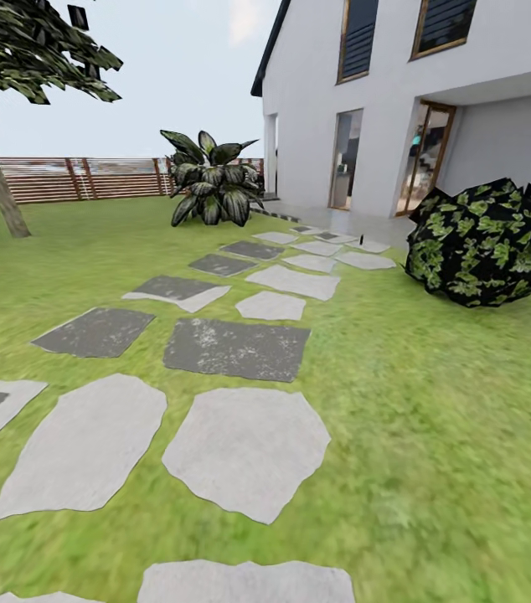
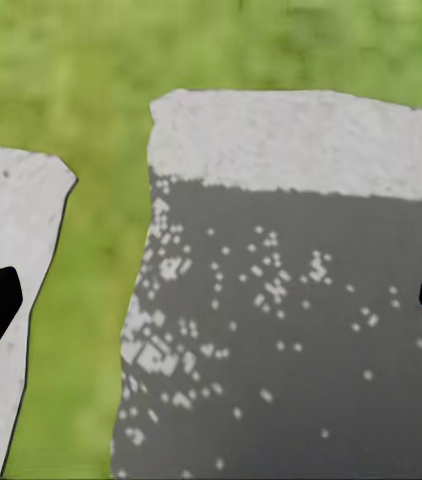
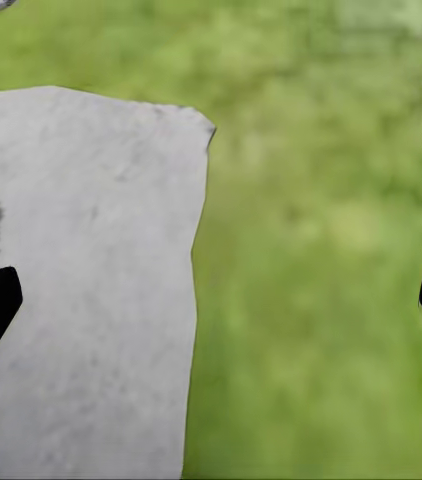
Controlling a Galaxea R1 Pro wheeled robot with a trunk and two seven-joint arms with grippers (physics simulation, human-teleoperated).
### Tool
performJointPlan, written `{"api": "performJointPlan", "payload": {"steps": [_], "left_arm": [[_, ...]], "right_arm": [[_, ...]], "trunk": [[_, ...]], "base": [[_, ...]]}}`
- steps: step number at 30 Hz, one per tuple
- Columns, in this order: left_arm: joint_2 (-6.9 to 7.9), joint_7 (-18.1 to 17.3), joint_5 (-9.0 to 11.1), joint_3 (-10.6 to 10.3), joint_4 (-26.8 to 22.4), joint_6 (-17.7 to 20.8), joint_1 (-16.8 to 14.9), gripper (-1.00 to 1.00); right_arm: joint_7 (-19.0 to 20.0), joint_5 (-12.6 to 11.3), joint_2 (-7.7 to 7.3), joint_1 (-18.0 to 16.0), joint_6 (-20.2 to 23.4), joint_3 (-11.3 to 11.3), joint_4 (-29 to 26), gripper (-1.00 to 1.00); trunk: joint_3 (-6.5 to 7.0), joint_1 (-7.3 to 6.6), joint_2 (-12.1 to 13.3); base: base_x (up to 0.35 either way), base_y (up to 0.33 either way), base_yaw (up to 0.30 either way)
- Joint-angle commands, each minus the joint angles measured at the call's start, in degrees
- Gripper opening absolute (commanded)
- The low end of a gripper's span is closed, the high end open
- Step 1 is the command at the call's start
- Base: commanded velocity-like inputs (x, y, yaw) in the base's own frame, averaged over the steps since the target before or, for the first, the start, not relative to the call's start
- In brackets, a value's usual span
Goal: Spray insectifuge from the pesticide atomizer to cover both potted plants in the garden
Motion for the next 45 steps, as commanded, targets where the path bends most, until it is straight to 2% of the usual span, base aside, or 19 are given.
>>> {"api": "performJointPlan", "payload": {"steps": [1, 20, 45], "left_arm": [[0.0, -0.05, 0.38, -0.03, 0.03, -0.16, -0.02, 1.0], [0.0, -0.05, 0.38, -0.03, 0.03, -0.2, -0.03, 1.0], [-0.01, -0.05, 0.38, -0.03, 0.03, -0.22, -0.03, 1.0]], "right_arm": [[0.03, 0.06, -0.02, -0.03, -0.16, 0.01, 0.04, 1.0], [0.11, 0.06, 0.05, -0.03, -0.15, 0.03, 0.12, 1.0], [0.03, 0.06, 0.05, -0.03, -0.15, 0.06, 0.13, 1.0]], "trunk": [[-0.05, 0.02, -0.02], [-0.05, 0.02, -0.02], [-0.05, 0.02, -0.02]], "base": [[0.339, -0.081, 0.0], [0.339, -0.079, 0.0], [0.339, -0.005, 0.0]]}}
